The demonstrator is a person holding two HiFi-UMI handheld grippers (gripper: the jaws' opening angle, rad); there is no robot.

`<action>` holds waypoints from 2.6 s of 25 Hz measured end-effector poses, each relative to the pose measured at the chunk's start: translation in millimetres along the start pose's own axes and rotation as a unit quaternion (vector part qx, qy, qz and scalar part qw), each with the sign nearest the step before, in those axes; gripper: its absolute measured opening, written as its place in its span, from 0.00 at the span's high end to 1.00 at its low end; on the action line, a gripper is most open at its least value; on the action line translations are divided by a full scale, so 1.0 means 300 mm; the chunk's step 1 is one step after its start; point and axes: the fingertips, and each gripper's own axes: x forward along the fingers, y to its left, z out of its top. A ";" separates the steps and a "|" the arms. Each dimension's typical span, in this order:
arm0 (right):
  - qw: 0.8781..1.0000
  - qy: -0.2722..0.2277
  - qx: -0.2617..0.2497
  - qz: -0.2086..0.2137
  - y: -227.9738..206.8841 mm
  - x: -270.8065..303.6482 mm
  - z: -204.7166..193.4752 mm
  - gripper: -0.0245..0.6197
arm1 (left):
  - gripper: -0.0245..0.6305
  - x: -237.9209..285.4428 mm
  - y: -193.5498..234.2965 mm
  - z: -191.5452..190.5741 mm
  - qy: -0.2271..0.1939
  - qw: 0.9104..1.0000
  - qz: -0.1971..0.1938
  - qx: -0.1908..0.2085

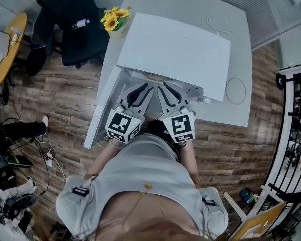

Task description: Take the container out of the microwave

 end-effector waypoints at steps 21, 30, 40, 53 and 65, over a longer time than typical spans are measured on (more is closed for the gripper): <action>0.991 0.130 -0.035 0.012 0.027 0.212 -0.285 0.84 | 0.84 -0.025 0.049 -0.058 0.022 0.999 -0.013 -0.027; 0.981 0.177 -0.081 0.006 -0.004 0.285 -0.382 0.83 | 0.84 -0.029 0.056 -0.076 0.026 0.999 -0.013 -0.036; 0.939 0.266 -0.215 0.039 0.018 0.383 -0.522 0.79 | 0.84 -0.046 0.087 -0.082 0.027 0.999 -0.001 -0.047; 0.916 0.288 -0.277 0.047 0.016 0.421 -0.557 0.90 | 0.84 -0.063 0.120 -0.079 0.021 0.999 0.016 -0.047; 0.913 0.288 -0.282 0.056 0.027 0.385 -0.555 0.91 | 0.84 -0.065 0.107 -0.100 0.031 0.999 0.010 -0.039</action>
